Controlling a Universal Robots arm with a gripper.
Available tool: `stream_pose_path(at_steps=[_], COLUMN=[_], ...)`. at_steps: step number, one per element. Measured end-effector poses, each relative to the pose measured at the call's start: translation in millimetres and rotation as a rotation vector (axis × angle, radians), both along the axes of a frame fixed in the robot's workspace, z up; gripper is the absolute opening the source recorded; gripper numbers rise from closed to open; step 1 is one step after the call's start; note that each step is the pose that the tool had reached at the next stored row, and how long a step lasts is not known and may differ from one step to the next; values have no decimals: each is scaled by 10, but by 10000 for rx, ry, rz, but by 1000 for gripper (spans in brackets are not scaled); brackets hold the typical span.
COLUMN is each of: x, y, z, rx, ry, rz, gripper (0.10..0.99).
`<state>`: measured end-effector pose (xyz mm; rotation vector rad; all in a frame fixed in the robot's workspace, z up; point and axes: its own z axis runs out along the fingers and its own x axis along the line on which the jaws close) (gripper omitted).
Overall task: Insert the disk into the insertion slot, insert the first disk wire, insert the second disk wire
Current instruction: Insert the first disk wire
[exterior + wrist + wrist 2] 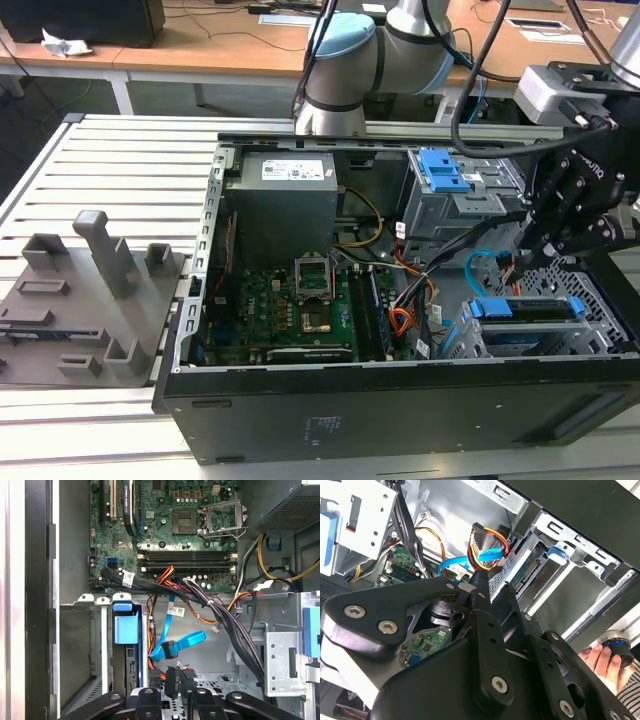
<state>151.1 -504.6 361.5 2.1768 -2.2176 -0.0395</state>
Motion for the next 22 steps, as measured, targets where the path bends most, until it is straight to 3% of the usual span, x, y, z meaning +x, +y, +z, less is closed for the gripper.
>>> stream_pose_path(at_steps=[5,10,14,17,20,21,22], x=[5,5,5,5,5,5,5], y=[1,1,1,-1,-69,-110,-201], z=[-105,-110,-111,-112,-111,-112,-112], rx=[-4,-4,-4,-2,-4,-3,-3], ry=[0,0,0,0,0,0,0], rz=[0,1,0,0,1,1,1], gripper=[302,302,176,176,176,176,176])
